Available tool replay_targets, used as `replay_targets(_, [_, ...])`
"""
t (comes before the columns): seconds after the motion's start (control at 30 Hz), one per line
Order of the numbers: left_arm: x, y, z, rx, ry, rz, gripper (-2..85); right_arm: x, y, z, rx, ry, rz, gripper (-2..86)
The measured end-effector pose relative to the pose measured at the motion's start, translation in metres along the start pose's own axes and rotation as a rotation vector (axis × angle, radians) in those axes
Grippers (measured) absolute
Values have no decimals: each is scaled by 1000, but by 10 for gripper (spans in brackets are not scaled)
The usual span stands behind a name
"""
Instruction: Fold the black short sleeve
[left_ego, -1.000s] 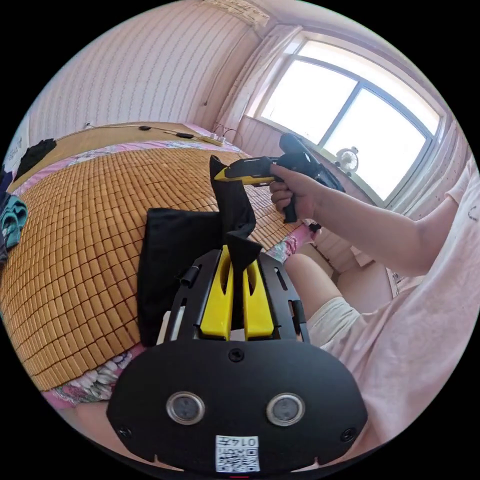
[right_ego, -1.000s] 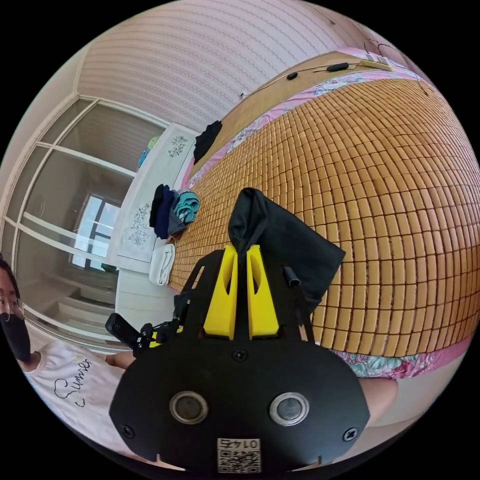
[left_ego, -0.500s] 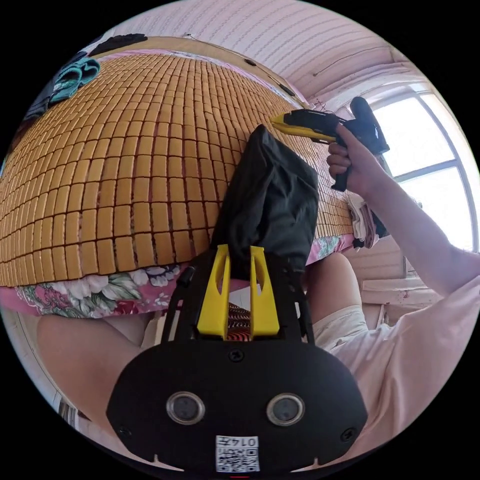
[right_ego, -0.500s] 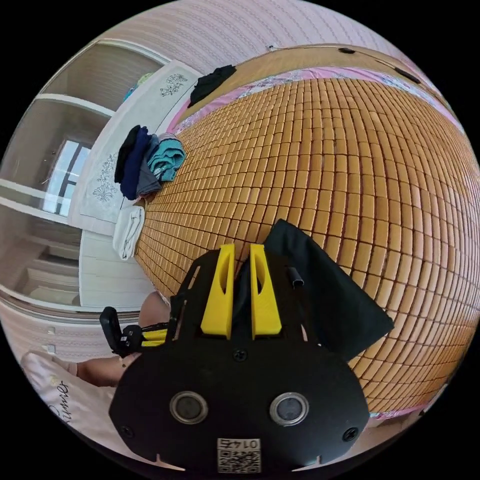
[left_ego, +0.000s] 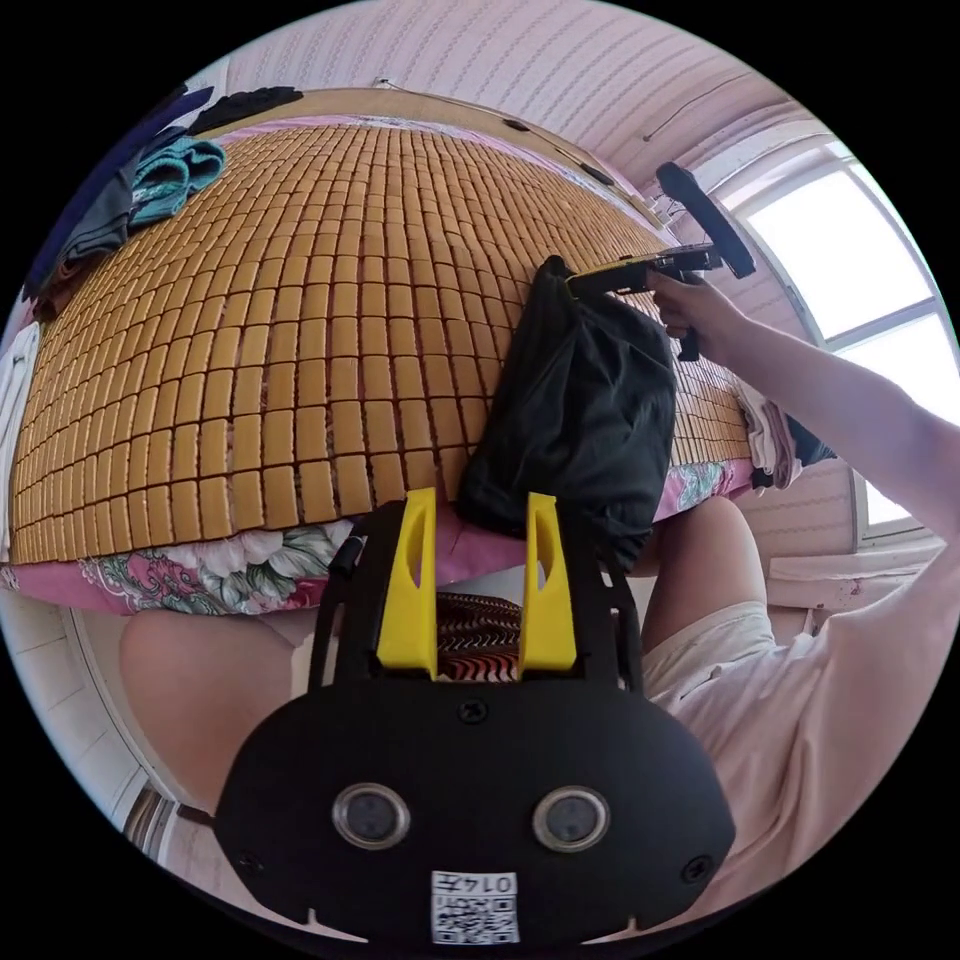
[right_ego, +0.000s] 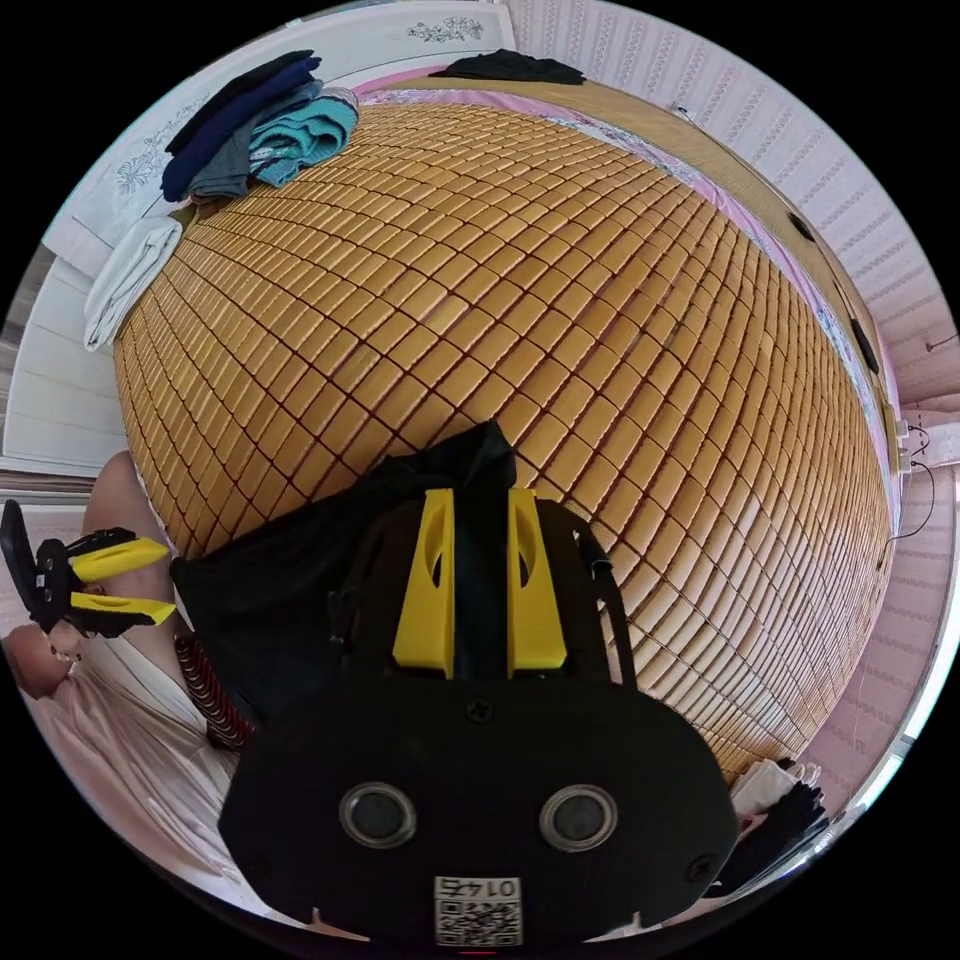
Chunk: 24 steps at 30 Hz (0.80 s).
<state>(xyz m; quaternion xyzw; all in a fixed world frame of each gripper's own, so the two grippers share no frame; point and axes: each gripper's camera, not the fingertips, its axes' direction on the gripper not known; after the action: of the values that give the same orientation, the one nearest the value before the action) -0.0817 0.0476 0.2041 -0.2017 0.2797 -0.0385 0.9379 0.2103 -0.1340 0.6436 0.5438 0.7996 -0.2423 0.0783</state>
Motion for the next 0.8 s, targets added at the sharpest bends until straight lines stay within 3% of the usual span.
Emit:
replay_targets(0.13, [19, -3, 9, -2, -108, 7, 84, 2, 10, -22, 30, -40, 10, 21])
replay_targets(0.33, [43, 6, 0, 14, -164, 82, 39, 26, 82, -116, 284, -233, 52, 5])
replay_targets(0.57, [73, 32, -40, 160, -36, 191, -7, 20, 227, -230, 530, -278, -3, 6])
replay_targets(0.8, [150, 55, -128, 336, 50, 495, -9, 42, 395, -296, 761, -232, 274, 10])
